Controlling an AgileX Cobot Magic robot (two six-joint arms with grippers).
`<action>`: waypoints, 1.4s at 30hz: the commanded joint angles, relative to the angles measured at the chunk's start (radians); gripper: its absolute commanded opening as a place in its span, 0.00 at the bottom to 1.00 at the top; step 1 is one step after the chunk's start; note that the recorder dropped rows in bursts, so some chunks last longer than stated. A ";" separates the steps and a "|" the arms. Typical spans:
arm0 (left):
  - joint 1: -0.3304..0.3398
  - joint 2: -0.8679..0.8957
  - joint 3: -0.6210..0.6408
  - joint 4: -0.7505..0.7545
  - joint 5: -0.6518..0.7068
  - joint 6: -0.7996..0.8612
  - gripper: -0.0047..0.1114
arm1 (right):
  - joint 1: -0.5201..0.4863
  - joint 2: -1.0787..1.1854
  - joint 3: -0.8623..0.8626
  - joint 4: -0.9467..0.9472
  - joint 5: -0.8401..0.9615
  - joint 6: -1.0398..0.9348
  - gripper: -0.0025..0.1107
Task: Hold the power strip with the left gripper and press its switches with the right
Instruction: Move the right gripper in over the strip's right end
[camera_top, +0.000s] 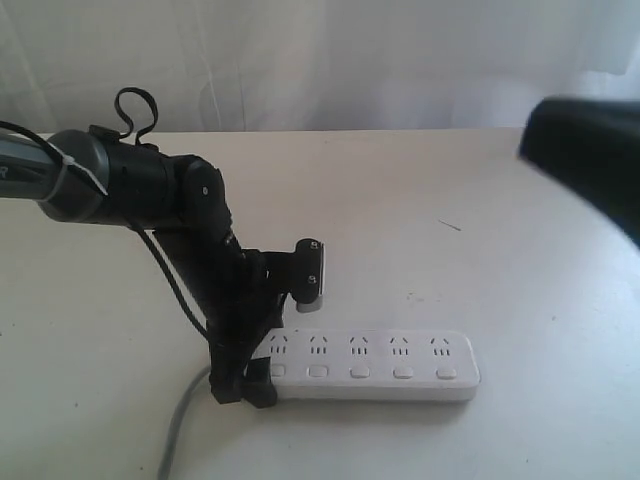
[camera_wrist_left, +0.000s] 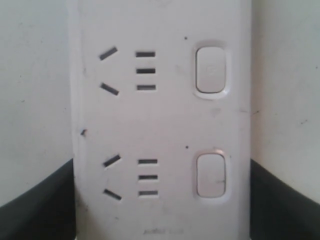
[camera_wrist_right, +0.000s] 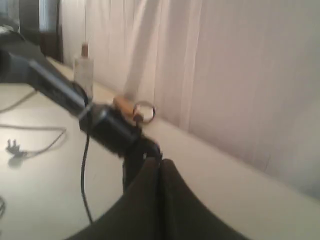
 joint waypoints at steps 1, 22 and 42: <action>0.000 0.004 0.004 0.054 0.045 -0.050 0.04 | -0.002 0.192 -0.001 -0.112 -0.076 0.169 0.02; 0.000 0.004 0.004 0.054 0.048 -0.022 0.04 | 0.461 0.734 -0.001 -0.112 0.572 0.138 0.02; 0.000 0.004 0.004 0.054 0.108 -0.025 0.04 | 0.498 0.852 0.058 -0.112 0.654 0.168 0.02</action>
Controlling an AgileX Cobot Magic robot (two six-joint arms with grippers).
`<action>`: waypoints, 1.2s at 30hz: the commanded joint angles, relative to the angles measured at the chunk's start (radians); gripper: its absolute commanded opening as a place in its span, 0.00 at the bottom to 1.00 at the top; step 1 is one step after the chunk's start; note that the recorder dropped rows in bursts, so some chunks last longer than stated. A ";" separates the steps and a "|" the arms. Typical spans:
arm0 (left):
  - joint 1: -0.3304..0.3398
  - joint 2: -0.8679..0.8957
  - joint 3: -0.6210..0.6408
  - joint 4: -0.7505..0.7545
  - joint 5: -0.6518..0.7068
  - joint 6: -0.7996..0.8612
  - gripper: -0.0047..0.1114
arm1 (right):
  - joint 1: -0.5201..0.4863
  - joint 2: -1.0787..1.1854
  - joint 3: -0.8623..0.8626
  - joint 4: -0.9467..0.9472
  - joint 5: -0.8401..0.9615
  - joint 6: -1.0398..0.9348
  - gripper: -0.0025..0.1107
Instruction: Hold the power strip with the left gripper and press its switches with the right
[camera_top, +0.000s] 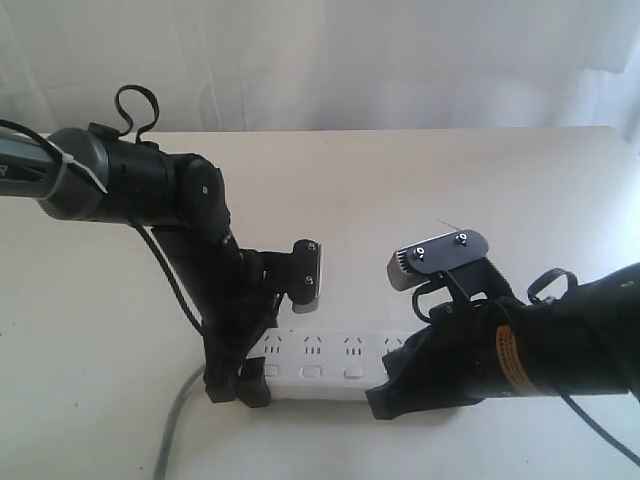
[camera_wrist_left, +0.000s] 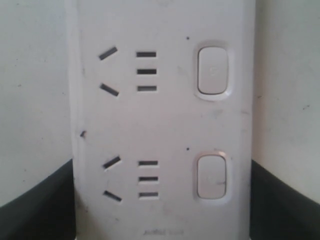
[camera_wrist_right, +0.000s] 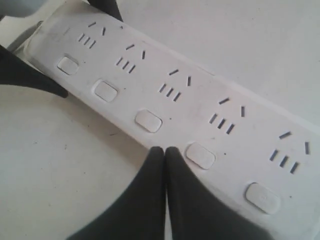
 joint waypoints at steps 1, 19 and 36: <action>0.000 0.004 0.009 0.022 0.082 -0.005 0.04 | 0.000 0.002 0.006 0.014 0.015 -0.020 0.02; 0.000 0.004 0.009 0.022 0.069 -0.005 0.04 | 0.000 0.108 0.004 0.595 -0.182 -0.633 0.02; 0.000 0.004 0.009 0.022 0.048 -0.001 0.04 | 0.000 0.200 0.004 0.790 -0.218 -0.814 0.02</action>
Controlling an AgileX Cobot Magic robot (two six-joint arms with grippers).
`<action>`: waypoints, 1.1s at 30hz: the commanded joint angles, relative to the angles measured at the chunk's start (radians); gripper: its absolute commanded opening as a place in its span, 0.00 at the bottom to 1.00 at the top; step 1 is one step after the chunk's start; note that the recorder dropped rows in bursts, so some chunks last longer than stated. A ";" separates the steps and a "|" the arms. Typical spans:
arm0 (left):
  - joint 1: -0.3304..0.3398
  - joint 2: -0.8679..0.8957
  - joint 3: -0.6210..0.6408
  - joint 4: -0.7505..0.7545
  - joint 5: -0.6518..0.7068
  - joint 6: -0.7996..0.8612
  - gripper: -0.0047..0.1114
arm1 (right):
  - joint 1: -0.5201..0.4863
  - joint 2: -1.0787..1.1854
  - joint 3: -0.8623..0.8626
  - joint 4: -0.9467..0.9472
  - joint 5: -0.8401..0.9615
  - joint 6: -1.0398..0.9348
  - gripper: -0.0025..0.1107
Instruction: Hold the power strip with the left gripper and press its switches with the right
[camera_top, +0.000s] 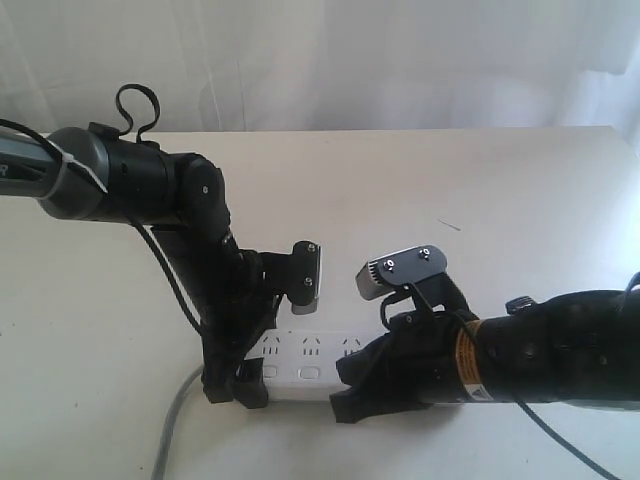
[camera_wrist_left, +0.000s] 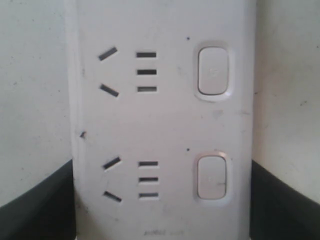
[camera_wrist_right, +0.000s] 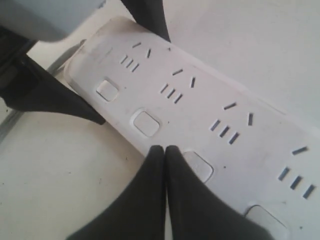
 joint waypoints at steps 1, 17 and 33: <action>0.000 0.004 0.012 0.016 0.039 -0.001 0.04 | 0.000 0.004 0.004 0.047 -0.016 -0.050 0.02; 0.000 0.004 0.012 0.023 0.043 -0.001 0.04 | 0.000 0.104 0.004 0.204 -0.043 -0.197 0.02; 0.000 0.004 0.012 0.025 0.049 -0.001 0.04 | 0.000 0.102 0.004 0.201 0.051 -0.202 0.02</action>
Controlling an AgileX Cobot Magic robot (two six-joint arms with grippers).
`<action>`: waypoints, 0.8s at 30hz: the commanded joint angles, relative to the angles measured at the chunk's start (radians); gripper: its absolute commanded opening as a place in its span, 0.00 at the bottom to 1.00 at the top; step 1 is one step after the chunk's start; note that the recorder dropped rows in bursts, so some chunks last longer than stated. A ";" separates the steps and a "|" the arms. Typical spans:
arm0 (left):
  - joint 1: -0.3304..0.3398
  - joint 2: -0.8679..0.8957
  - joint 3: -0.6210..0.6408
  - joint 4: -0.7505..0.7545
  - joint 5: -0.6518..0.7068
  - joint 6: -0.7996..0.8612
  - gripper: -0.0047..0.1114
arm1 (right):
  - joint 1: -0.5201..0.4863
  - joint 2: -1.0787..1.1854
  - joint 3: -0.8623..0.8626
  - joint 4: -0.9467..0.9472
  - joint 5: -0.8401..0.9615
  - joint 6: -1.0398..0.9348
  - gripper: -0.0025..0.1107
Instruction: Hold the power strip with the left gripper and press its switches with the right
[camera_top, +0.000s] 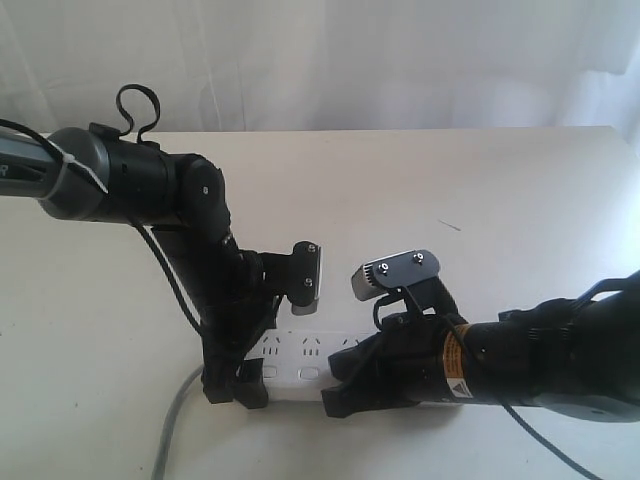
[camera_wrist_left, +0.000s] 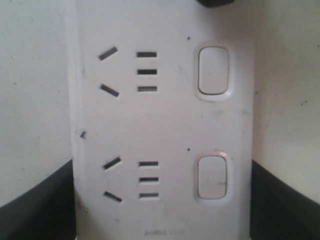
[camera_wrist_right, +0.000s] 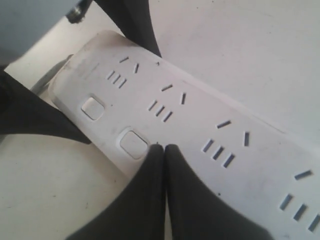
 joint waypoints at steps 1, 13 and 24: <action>0.000 0.004 0.012 0.021 0.051 -0.001 0.04 | 0.000 0.008 0.005 -0.006 0.112 -0.004 0.02; 0.000 0.004 0.012 0.023 0.051 -0.001 0.04 | 0.000 0.008 0.029 -0.010 0.159 0.016 0.02; 0.000 0.004 0.012 0.023 0.049 -0.001 0.04 | 0.000 0.008 0.029 -0.183 0.155 0.186 0.02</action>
